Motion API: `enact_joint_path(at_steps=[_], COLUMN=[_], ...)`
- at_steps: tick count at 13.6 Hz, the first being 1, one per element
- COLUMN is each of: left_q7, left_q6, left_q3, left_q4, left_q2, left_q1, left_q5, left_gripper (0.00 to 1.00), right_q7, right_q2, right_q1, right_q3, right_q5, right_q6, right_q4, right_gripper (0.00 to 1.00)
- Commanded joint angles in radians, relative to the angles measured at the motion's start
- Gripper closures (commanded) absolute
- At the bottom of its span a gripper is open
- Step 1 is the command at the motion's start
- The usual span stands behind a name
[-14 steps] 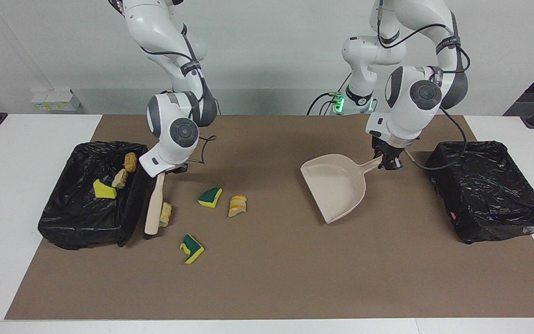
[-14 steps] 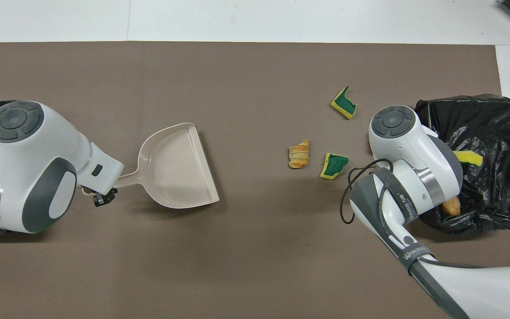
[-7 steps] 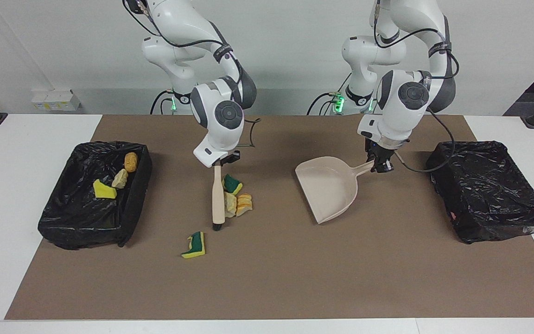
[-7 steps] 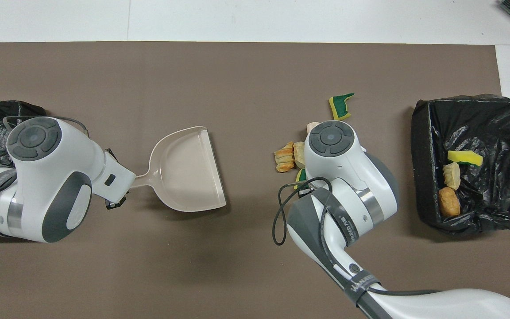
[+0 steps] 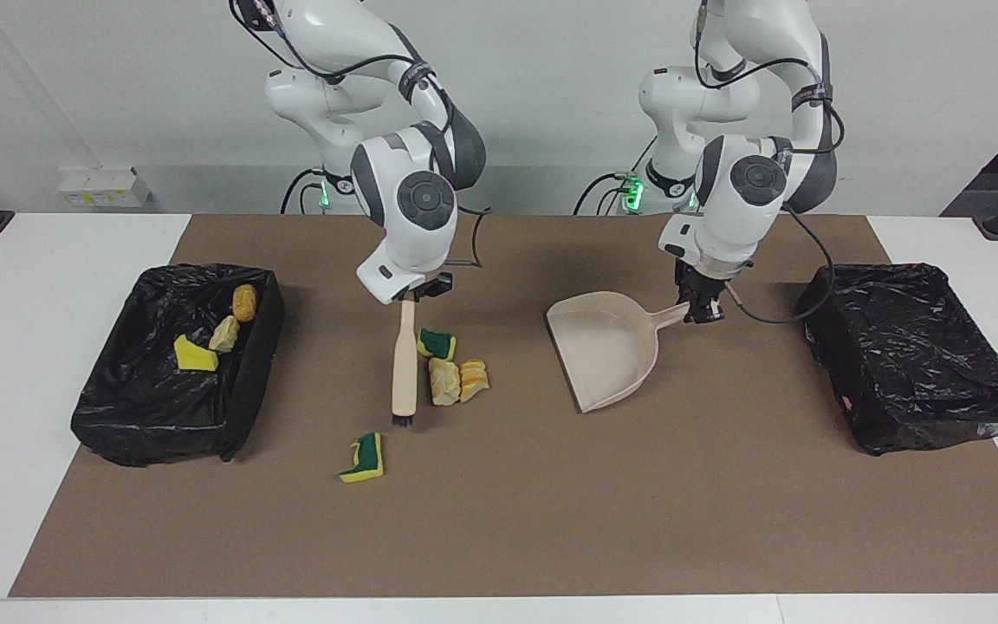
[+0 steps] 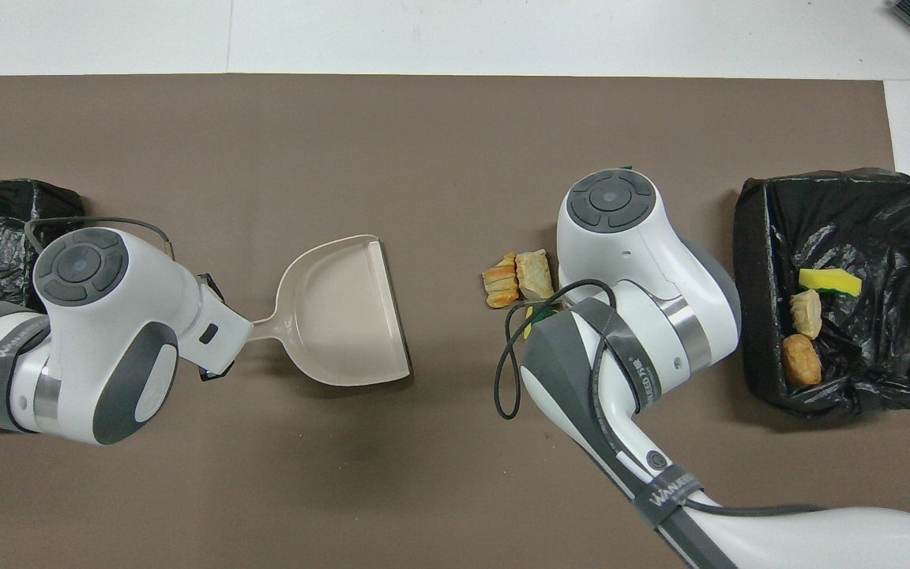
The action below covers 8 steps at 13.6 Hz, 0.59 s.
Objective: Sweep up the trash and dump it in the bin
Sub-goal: 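Sweep the bread and sponge pieces into the dustpan with the right gripper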
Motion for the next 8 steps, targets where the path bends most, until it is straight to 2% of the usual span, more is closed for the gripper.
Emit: enact_joint_path(at_steps=[1, 4, 8], left_q7=[-0.005, -0.042, -0.067], left_q6=[0.028, 0.047, 0.054], left_q3=[0.013, 0.013, 0.013], left_q4=[-0.038, -0.038, -0.038], left_q2=[-0.038, -0.026, -0.024], left_q1=[-0.013, -0.037, -0.054], left_q5=[-0.023, -0.024, -0.026], left_gripper=[1.0, 1.0, 1.0], right_q7=[-0.021, -0.018, 0.011], right_q2=[-0.048, -0.059, 0.003], right_q1=[-0.051, -0.037, 0.016], right_q3=[0.007, 0.008, 0.008], right_q5=[0.019, 0.031, 0.103], right_q6=[0.031, 0.052, 0.133], right_q4=[-0.092, -0.141, -0.133], right_gripper=[1.0, 1.0, 1.0])
